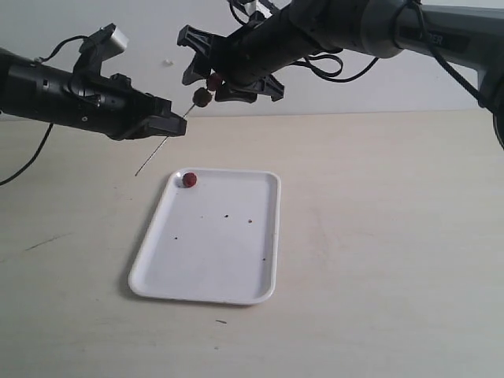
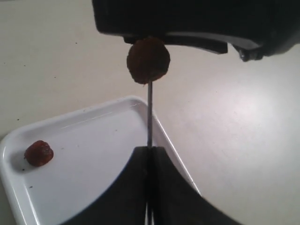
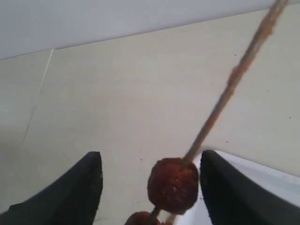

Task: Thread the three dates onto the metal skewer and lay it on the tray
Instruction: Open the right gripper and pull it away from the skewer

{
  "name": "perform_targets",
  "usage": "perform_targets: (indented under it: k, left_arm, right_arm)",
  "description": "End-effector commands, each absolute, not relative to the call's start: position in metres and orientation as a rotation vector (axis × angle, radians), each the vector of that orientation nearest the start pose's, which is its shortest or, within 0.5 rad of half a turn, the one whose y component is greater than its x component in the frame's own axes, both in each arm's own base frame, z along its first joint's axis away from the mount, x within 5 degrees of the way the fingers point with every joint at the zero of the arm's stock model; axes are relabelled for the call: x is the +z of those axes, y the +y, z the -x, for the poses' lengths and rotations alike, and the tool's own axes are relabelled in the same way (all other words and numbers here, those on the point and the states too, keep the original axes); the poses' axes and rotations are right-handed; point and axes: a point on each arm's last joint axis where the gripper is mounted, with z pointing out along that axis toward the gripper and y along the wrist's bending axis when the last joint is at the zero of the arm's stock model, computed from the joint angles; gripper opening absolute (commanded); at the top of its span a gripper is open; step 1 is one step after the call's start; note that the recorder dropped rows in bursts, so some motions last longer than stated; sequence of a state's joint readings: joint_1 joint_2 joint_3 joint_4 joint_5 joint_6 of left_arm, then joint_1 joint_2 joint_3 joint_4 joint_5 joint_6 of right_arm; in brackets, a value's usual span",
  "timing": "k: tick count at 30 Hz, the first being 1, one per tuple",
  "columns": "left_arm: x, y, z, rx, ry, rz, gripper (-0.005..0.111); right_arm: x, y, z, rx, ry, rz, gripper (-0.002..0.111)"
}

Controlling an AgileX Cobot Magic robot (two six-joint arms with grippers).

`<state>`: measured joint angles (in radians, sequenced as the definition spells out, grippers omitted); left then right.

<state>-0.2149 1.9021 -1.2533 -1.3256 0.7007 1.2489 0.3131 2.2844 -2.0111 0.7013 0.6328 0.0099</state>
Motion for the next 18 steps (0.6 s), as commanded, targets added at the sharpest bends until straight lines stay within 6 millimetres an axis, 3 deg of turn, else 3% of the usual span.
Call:
perform_targets:
  k: [1, 8, 13, 18]
  left_arm:
    - [0.216, -0.145, -0.379, -0.914, 2.214, -0.625, 0.0]
    - [0.21, -0.132, -0.38, -0.834, 2.292, -0.605, 0.0]
    - [0.207, -0.11, -0.386, -0.792, 2.343, -0.528, 0.0]
    - [0.207, -0.086, -0.39, -0.798, 2.359, -0.456, 0.0]
  right_arm:
    - [0.237, 0.196, -0.493, 0.901, 2.344, -0.117, 0.064]
    - [0.243, 0.195, -0.492, 0.898, 2.331, -0.112, 0.064]
    - [0.257, 0.192, -0.49, 0.852, 2.299, -0.078, 0.064]
    - [0.259, 0.188, -0.487, 0.772, 2.328, -0.03, 0.064]
